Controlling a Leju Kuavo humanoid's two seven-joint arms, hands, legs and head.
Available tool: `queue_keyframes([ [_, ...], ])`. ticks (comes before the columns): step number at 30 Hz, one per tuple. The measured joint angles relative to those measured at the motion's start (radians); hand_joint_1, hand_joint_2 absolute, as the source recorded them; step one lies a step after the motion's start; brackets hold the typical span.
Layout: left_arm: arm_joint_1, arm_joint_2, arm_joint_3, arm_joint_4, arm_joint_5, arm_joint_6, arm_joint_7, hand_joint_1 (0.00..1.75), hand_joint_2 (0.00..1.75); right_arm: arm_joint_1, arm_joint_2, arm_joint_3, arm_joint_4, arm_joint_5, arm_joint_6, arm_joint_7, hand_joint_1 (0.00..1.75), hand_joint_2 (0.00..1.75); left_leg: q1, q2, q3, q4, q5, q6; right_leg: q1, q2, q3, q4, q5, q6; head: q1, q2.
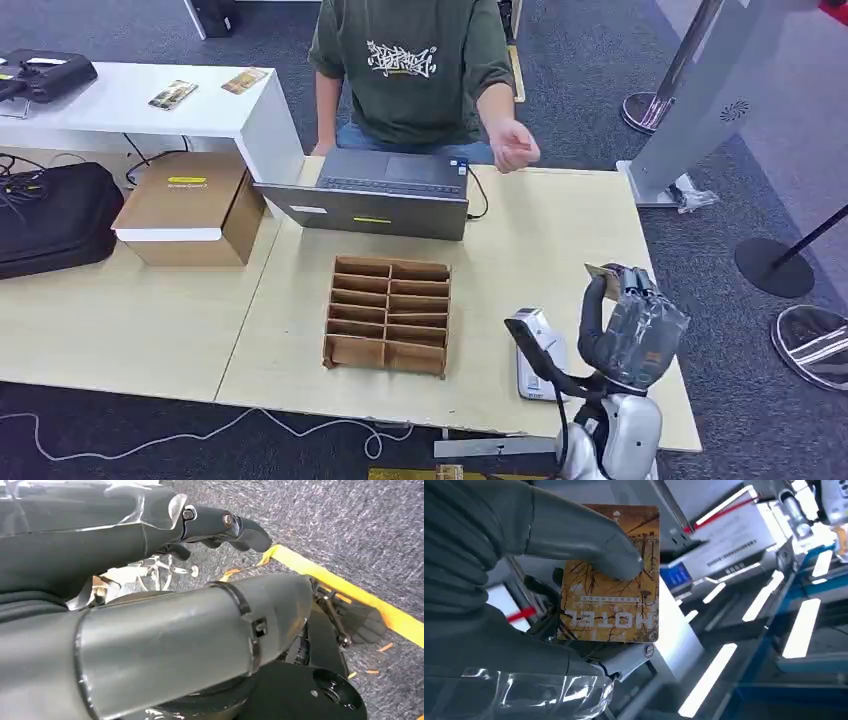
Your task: Pass the card to the sensor for recognition and then transmit it.
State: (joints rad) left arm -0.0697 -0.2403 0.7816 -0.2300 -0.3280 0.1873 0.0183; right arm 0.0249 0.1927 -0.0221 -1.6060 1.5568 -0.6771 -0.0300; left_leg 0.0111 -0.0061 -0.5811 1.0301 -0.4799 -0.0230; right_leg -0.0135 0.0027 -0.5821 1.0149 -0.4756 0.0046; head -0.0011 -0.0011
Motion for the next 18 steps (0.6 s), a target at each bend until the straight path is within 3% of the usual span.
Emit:
queue_keyframes([
  [2, 0.0, 0.0, 0.0, 0.0, -0.005, -0.001, 0.0, 0.0, 0.0, 0.004, -0.022, -0.024, -0.024, 0.008, 0.0, -0.106, 1.75, 1.75, 0.0, 0.0, 0.0, 0.0, 0.0, 0.0, 0.0, -0.001, 0.0, 0.0, 0.0, 0.0, 0.0, 0.0],
  [3, 0.0, 0.0, 0.0, 0.0, -0.008, -0.002, 0.0, 0.0, 0.0, 0.009, -0.023, -0.063, -0.053, 0.012, 0.0, -0.236, 1.75, 1.75, 0.0, 0.0, -0.001, 0.001, 0.0, 0.0, 0.0, -0.001, 0.0, 0.0, 0.0, 0.0, 0.001, 0.0],
  [5, 0.0, 0.001, 0.0, 0.0, -0.01, -0.002, 0.0, 0.0, 0.0, 0.006, 0.022, -0.193, -0.129, 0.014, 0.0, -0.557, 1.75, 1.75, 0.0, 0.0, -0.001, 0.001, 0.0, 0.0, 0.0, 0.0, 0.0, 0.0, 0.0, 0.0, 0.0, 0.0],
  [6, -0.002, 0.001, 0.0, 0.0, -0.01, -0.002, 0.001, 0.0, 0.0, 0.006, 0.027, -0.24, -0.15, 0.015, 0.0, -0.673, 1.75, 1.75, 0.0, 0.0, -0.001, 0.001, -0.001, 0.002, 0.0, -0.001, 0.0, -0.001, 0.0, 0.0, 0.0, 0.0],
  [7, -0.003, 0.001, 0.0, 0.0, -0.01, -0.002, 0.001, 0.0, 0.0, 0.006, 0.027, -0.269, -0.16, 0.015, 0.0, -0.729, 1.75, 1.75, 0.0, -0.001, -0.002, 0.001, -0.001, 0.002, 0.0, -0.002, 0.0, -0.001, 0.0, 0.001, 0.002, 0.0],
  [10, -0.003, 0.002, -0.003, 0.0, 0.022, 0.001, 0.002, 0.0, 0.0, -0.014, 0.03, -0.315, -0.177, 0.015, 0.0, -0.665, 1.75, 1.75, 0.0, 0.001, -0.002, 0.001, -0.002, 0.002, 0.0, 0.0, 0.0, 0.0, 0.0, 0.001, 0.0, 0.0],
  [11, -0.004, 0.002, -0.003, 0.0, 0.026, 0.001, 0.002, 0.0, 0.0, -0.023, 0.022, -0.316, -0.174, 0.014, 0.0, -0.62, 1.75, 1.75, 0.0, 0.001, -0.003, 0.001, -0.001, 0.002, 0.0, 0.0, 0.001, 0.0, 0.0, 0.001, 0.0, 0.0],
  [13, -0.006, 0.002, -0.004, 0.0, 0.035, 0.001, 0.003, 0.0, 0.0, -0.132, -0.114, -0.253, -0.09, 0.017, 0.016, -0.377, 1.75, 1.75, -0.001, 0.002, -0.016, 0.001, 0.0, 0.003, -0.002, 0.001, 0.0, 0.002, 0.003, 0.001, 0.0, 0.0],
  [14, -0.009, 0.0, -0.004, 0.0, 0.036, 0.002, 0.002, 0.0, 0.0, -0.236, -0.214, -0.181, -0.014, 0.018, 0.031, -0.155, 1.75, 1.75, -0.002, 0.002, -0.018, 0.002, 0.002, 0.007, -0.005, 0.001, -0.005, 0.004, 0.006, 0.004, -0.002, 0.0],
  [15, -0.01, 0.0, -0.004, 0.0, 0.033, 0.002, 0.002, 0.0, 0.0, -0.318, -0.269, -0.11, 0.038, 0.019, 0.034, 0.068, 1.75, 1.75, -0.003, 0.002, -0.02, 0.002, 0.004, 0.008, -0.005, 0.002, -0.008, 0.004, 0.007, 0.006, 0.0, 0.0],
  [16, -0.012, 0.002, -0.004, 0.0, 0.028, 0.002, 0.003, 0.0, 0.0, -0.395, -0.297, 0.002, 0.088, 0.017, 0.03, 0.38, 1.75, 1.75, -0.004, 0.002, -0.021, 0.002, 0.005, 0.006, -0.005, 0.001, -0.007, 0.003, 0.007, 0.006, 0.002, 0.0],
  [17, -0.014, 0.002, -0.004, 0.0, 0.024, 0.002, 0.003, 0.0, 0.0, -0.445, -0.303, 0.111, 0.128, 0.019, 0.018, 0.6, 1.75, 1.75, -0.003, 0.002, -0.019, 0.003, 0.005, 0.006, -0.004, 0.001, -0.006, 0.003, 0.008, 0.005, 0.002, 0.0],
  [18, -0.015, 0.002, -0.004, 0.0, 0.021, 0.002, 0.003, 0.0, 0.0, -0.478, -0.313, 0.259, 0.171, 0.018, 0.01, 0.771, 1.75, 1.75, -0.003, 0.002, -0.015, 0.003, 0.005, 0.006, -0.003, 0.001, -0.005, 0.002, 0.008, 0.005, 0.0, 0.0],
])
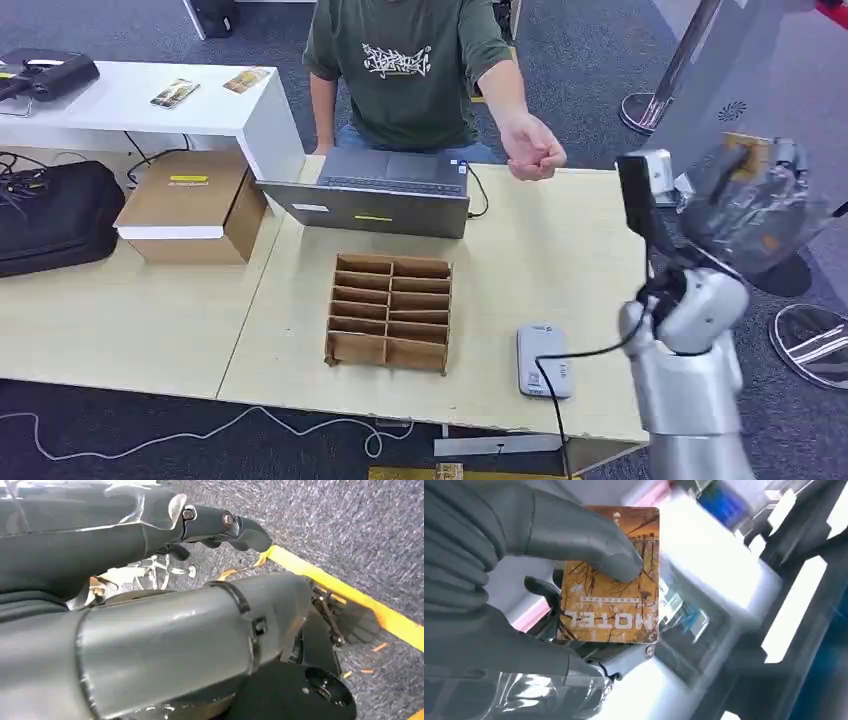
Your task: Pass the card to the sensor for recognition and then transmit it.
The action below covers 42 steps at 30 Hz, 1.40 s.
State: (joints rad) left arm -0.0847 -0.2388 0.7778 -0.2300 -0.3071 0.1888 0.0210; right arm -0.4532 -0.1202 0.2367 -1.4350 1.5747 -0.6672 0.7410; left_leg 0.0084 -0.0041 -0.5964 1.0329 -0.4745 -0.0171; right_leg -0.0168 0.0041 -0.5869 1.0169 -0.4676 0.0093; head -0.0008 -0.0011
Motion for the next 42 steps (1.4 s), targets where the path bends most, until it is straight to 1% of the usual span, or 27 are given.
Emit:
queue_keyframes([
  [1, -0.003, 0.0, 0.0, 0.0, -0.006, 0.0, 0.003, 0.0, 0.0, -0.03, -0.012, 0.155, 0.058, 0.002, -0.004, -0.001, 1.75, 1.75, 0.0, 0.0, 0.003, 0.0, 0.001, -0.001, 0.0, 0.0, -0.002, 0.001, 0.0, 0.0, 0.001, 0.0],
  [2, -0.005, -0.002, 0.0, 0.0, -0.008, 0.0, 0.01, 0.0, 0.0, -0.06, -0.013, 0.284, 0.116, 0.0, -0.007, -0.01, 1.75, 1.75, 0.001, 0.0, 0.007, 0.0, 0.003, -0.003, 0.0, 0.0, -0.004, 0.001, 0.001, -0.002, 0.0, 0.0],
  [3, -0.007, -0.002, 0.0, 0.0, -0.011, 0.003, 0.017, 0.0, 0.0, -0.107, -0.005, 0.399, 0.187, -0.002, -0.008, -0.029, 1.75, 1.75, 0.001, -0.001, 0.005, 0.0, 0.005, -0.004, 0.001, 0.0, -0.007, 0.002, 0.003, -0.004, -0.001, 0.0],
  [4, -0.007, -0.002, 0.0, 0.0, -0.013, 0.005, 0.018, 0.0, 0.0, -0.147, 0.013, 0.474, 0.246, -0.003, -0.008, -0.069, 1.75, 1.75, 0.002, -0.001, 0.005, 0.0, 0.006, -0.005, 0.001, 0.0, -0.009, 0.003, 0.003, -0.005, -0.003, 0.0],
  [5, -0.007, -0.003, 0.0, 0.0, -0.013, 0.008, 0.019, 0.0, 0.0, -0.189, 0.026, 0.536, 0.306, -0.003, -0.009, -0.154, 1.75, 1.75, 0.002, -0.001, 0.004, 0.0, 0.006, -0.005, 0.002, 0.0, -0.009, 0.003, 0.003, -0.005, -0.003, 0.0],
  [6, -0.007, -0.003, 0.0, 0.0, -0.014, 0.01, 0.021, 0.0, 0.0, -0.223, 0.038, 0.566, 0.351, -0.003, -0.009, -0.235, 1.75, 1.75, 0.003, -0.002, 0.004, 0.0, 0.007, -0.005, 0.002, -0.001, -0.009, 0.003, 0.003, -0.005, -0.002, 0.0],
  [7, -0.008, -0.004, -0.001, 0.0, -0.014, 0.013, 0.022, 0.0, 0.0, -0.248, 0.059, 0.571, 0.396, -0.002, -0.009, -0.294, 1.75, 1.75, 0.003, -0.002, 0.003, 0.0, 0.007, -0.005, 0.003, -0.001, -0.009, 0.003, 0.003, -0.005, -0.003, 0.0],
  [9, -0.008, -0.006, -0.001, 0.0, -0.017, 0.015, 0.023, 0.0, 0.0, -0.293, 0.105, 0.515, 0.489, -0.005, -0.009, -0.338, 1.75, 1.75, 0.003, -0.003, 0.001, 0.0, 0.007, -0.005, 0.004, -0.001, -0.01, 0.003, 0.002, -0.005, -0.003, 0.0],
  [12, -0.009, -0.008, -0.005, 0.0, -0.023, 0.015, 0.03, 0.0, 0.0, -0.352, 0.15, 0.475, 0.579, -0.004, -0.009, -0.355, 1.75, 1.75, 0.003, -0.002, 0.001, 0.0, 0.007, -0.006, 0.003, -0.001, -0.01, 0.003, 0.003, -0.005, -0.002, 0.0],
  [17, -0.012, -0.009, -0.01, 0.0, -0.028, 0.017, 0.033, 0.0, 0.0, -0.398, 0.205, 0.452, 0.678, -0.003, -0.009, -0.361, 1.75, 1.75, 0.003, -0.002, 0.001, 0.0, 0.007, -0.006, 0.003, -0.001, -0.01, 0.002, 0.003, -0.005, -0.002, 0.0],
  [22, -0.013, -0.009, -0.018, 0.0, -0.031, 0.017, 0.034, 0.0, 0.0, -0.418, 0.231, 0.443, 0.733, -0.004, -0.01, -0.362, 1.75, 1.75, 0.003, -0.002, 0.001, 0.0, 0.006, -0.006, 0.003, -0.001, -0.01, 0.002, 0.003, -0.005, -0.003, 0.0],
  [26, -0.014, -0.009, -0.024, 0.0, -0.032, 0.017, 0.035, 0.0, 0.0, -0.434, 0.242, 0.438, 0.77, -0.004, -0.01, -0.354, 1.75, 1.75, 0.003, -0.002, 0.001, 0.0, 0.006, -0.006, 0.003, -0.001, -0.01, 0.002, 0.003, -0.005, -0.003, 0.0],
  [36, -0.018, -0.007, -0.025, 0.0, -0.04, 0.017, 0.047, 0.0, 0.0, -0.455, 0.245, 0.438, 0.823, -0.002, -0.01, -0.347, 1.75, 1.75, 0.003, -0.003, 0.001, 0.0, 0.006, -0.006, 0.003, -0.001, -0.01, 0.002, 0.003, -0.005, -0.003, 0.0],
  [37, -0.018, -0.007, -0.025, 0.0, -0.04, 0.017, 0.049, 0.0, 0.0, -0.455, 0.245, 0.438, 0.826, -0.002, -0.01, -0.347, 1.62, 1.75, 0.003, -0.003, 0.001, 0.0, 0.006, -0.006, 0.003, -0.001, -0.01, 0.002, 0.003, -0.005, -0.002, 0.0],
  [38, -0.018, -0.007, -0.025, 0.0, -0.039, 0.017, 0.049, 0.0, 0.0, -0.457, 0.245, 0.438, 0.83, -0.002, -0.01, -0.347, 0.0, 1.75, 0.003, -0.003, 0.001, 0.0, 0.006, -0.006, 0.003, -0.001, -0.01, 0.002, 0.003, -0.005, -0.002, 0.0],
  [42, -0.018, -0.007, -0.025, 0.0, -0.032, 0.017, 0.05, 0.0, 0.0, -0.461, 0.256, 0.428, 0.857, -0.002, -0.01, -0.347, 0.0, 1.75, 0.003, -0.002, 0.001, 0.0, 0.006, -0.006, 0.003, -0.001, -0.011, 0.002, 0.003, -0.005, -0.002, 0.0],
])
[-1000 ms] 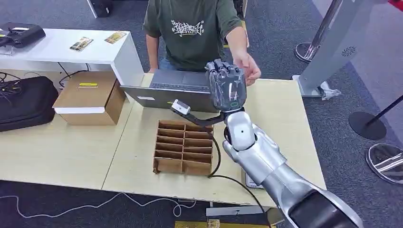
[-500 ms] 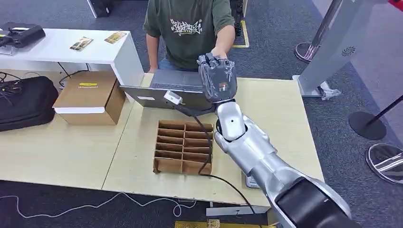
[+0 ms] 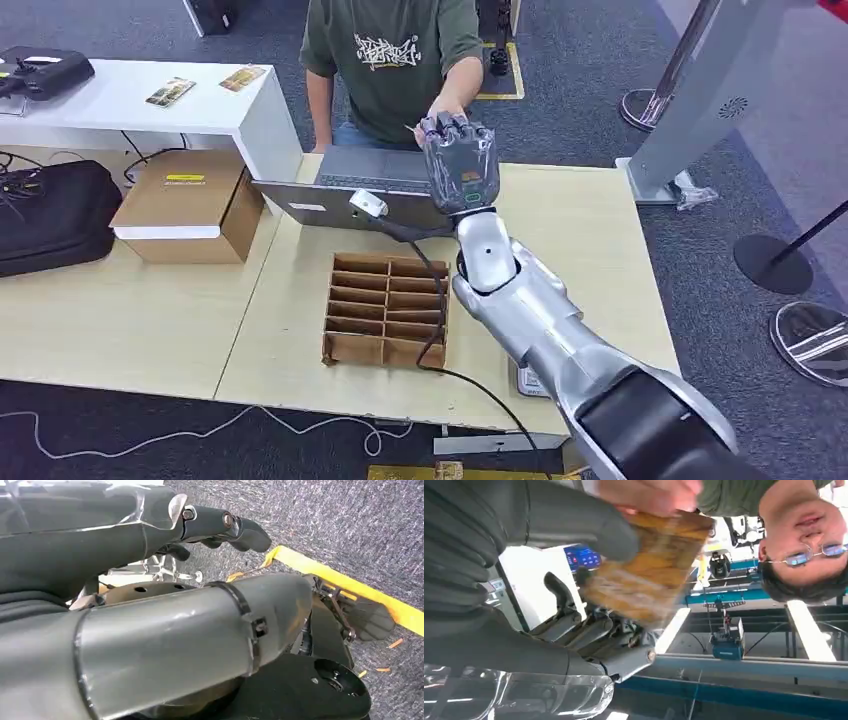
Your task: Pass the card to the sensor for recognition and then transmit it.
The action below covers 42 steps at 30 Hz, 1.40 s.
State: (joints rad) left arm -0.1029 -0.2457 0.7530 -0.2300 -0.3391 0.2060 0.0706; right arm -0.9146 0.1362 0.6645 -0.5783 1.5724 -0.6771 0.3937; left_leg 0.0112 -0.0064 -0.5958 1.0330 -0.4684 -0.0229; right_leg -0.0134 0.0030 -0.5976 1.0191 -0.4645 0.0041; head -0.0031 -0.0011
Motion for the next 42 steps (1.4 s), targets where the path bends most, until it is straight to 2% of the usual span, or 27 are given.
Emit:
queue_keyframes([
  [15, 0.0, 0.004, 0.0, 0.0, 0.013, 0.0, 0.0, 0.0, 0.0, -0.002, 0.016, -0.061, 0.035, 0.0, 0.0, -0.02, 0.0, 1.75, 0.0, 0.0, 0.0, 0.0, 0.0, 0.0, 0.0, 0.0, 0.0, 0.0, 0.0, 0.0, 0.0, 0.0],
  [23, 0.002, 0.008, 0.002, 0.0, 0.035, 0.0, -0.015, 0.0, 0.0, 0.05, -0.002, -0.104, -0.029, 0.0, 0.0, -0.018, 0.0, 1.75, 0.0, 0.0, 0.0, 0.0, 0.0, 0.0, 0.0, 0.0, 0.0, 0.0, 0.0, 0.0, 0.0, 0.0],
  [27, 0.007, 0.009, 0.003, 0.0, 0.043, -0.002, -0.02, 0.0, 0.0, 0.1, -0.035, -0.106, -0.092, 0.0, 0.0, 0.014, 0.0, 1.75, 0.0, 0.0, 0.0, 0.0, 0.0, 0.0, 0.0, 0.0, 0.0, -0.001, 0.0, 0.0, 0.0, 0.0],
  [32, 0.016, 0.013, 0.015, 0.0, 0.055, -0.007, -0.032, 0.0, 0.0, 0.182, -0.103, -0.104, -0.218, 0.0, 0.012, 0.082, 0.0, 1.75, 0.0, 0.0, 0.0, 0.0, 0.0, 0.001, 0.0, -0.001, 0.0, -0.001, 0.0, 0.0, 0.0, 0.0],
  [42, 0.029, 0.014, 0.038, 0.0, 0.071, -0.018, -0.041, 0.0, 0.0, 0.374, -0.302, -0.033, -0.553, 0.001, 0.106, 0.277, 0.0, 1.75, 0.0, -0.001, -0.001, 0.0, -0.002, 0.001, 0.0, -0.001, 0.0, -0.002, -0.001, 0.001, 0.0, 0.0],
])
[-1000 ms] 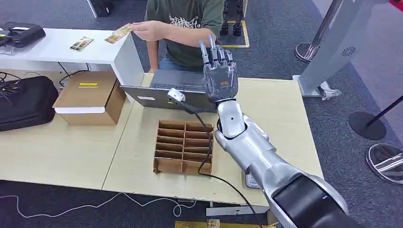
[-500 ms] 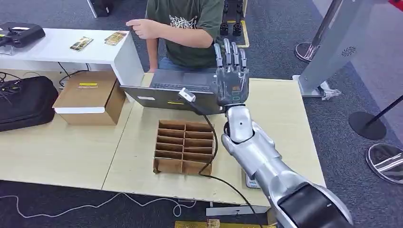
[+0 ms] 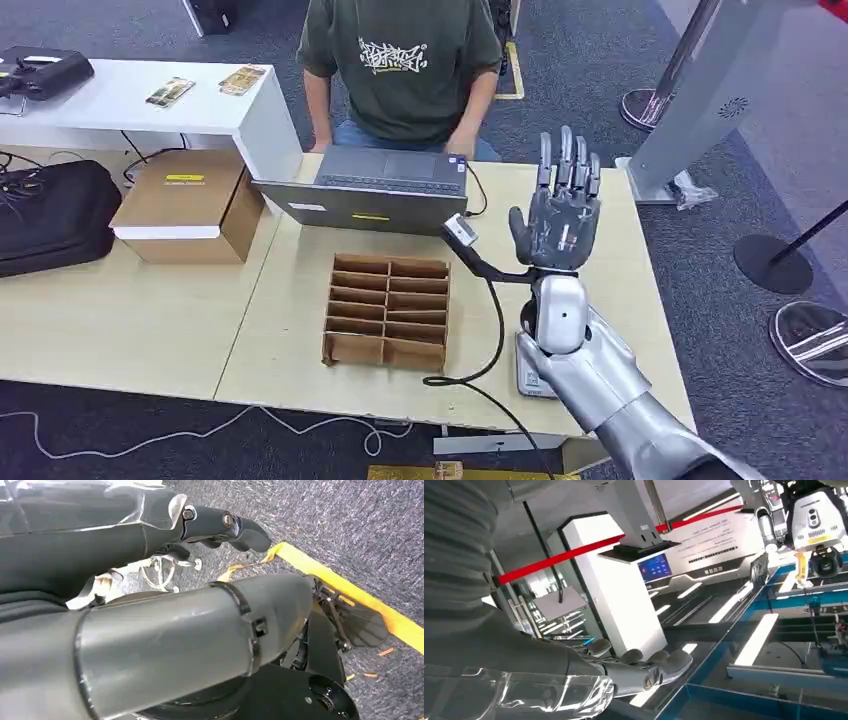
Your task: Pass the card to the sensor for recognition and then transmit it.
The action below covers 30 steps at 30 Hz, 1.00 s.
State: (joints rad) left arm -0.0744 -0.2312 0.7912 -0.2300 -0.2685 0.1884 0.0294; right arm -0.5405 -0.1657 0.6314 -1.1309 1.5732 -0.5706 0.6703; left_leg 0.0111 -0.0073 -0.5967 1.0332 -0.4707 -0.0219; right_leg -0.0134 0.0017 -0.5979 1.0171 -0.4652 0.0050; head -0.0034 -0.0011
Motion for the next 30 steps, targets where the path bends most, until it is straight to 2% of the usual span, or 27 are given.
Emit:
queue_keyframes([
  [3, 0.003, 0.0, 0.009, 0.0, 0.004, -0.001, -0.001, 0.0, 0.0, 0.062, -0.063, 0.012, -0.098, 0.0, 0.044, 0.025, 0.0, 1.75, 0.0, -0.001, 0.0, 0.0, 0.0, 0.0, 0.0, 0.0, 0.0, 0.0, 0.0, 0.0, 0.0, 0.0],
  [10, 0.005, 0.0, 0.021, 0.0, 0.014, -0.009, -0.011, 0.0, 0.0, 0.206, -0.182, -0.001, -0.304, 0.0, 0.12, 0.029, 0.0, 1.75, 0.0, -0.001, -0.001, 0.0, -0.001, 0.0, 0.0, -0.001, 0.0, 0.0, -0.001, 0.0, 0.0, 0.0],
  [15, 0.008, 0.0, 0.033, 0.0, 0.026, -0.01, -0.012, 0.0, 0.0, 0.294, -0.23, -0.026, -0.405, 0.0, 0.146, 0.029, 0.0, 1.75, 0.0, -0.001, -0.001, 0.0, -0.001, 0.0, 0.0, -0.001, 0.0, 0.0, -0.001, 0.0, 0.0, 0.0],
  [20, 0.008, -0.001, 0.042, 0.0, 0.036, -0.019, -0.012, 0.0, 0.0, 0.384, -0.246, -0.062, -0.495, 0.0, 0.179, 0.029, 0.0, 1.75, 0.0, -0.001, -0.001, 0.0, -0.002, 0.001, 0.0, -0.001, 0.0, 0.0, -0.001, 0.001, 0.0, 0.0],
  [23, 0.009, -0.002, 0.05, 0.0, 0.04, -0.021, -0.015, 0.0, 0.0, 0.452, -0.246, -0.08, -0.555, 0.0, 0.224, 0.029, 0.0, 1.75, 0.0, -0.001, -0.001, 0.0, -0.002, 0.002, 0.0, -0.001, 0.0, 0.0, -0.001, 0.001, 0.0, 0.0],
  [30, 0.012, -0.007, 0.065, 0.0, 0.064, -0.026, -0.018, 0.0, 0.0, 0.56, -0.239, -0.077, -0.653, 0.0, 0.287, 0.026, 0.0, 1.75, 0.0, 0.0, -0.002, 0.0, -0.003, 0.002, 0.0, 0.0, 0.0, 0.0, -0.003, 0.002, 0.0, 0.0],
])
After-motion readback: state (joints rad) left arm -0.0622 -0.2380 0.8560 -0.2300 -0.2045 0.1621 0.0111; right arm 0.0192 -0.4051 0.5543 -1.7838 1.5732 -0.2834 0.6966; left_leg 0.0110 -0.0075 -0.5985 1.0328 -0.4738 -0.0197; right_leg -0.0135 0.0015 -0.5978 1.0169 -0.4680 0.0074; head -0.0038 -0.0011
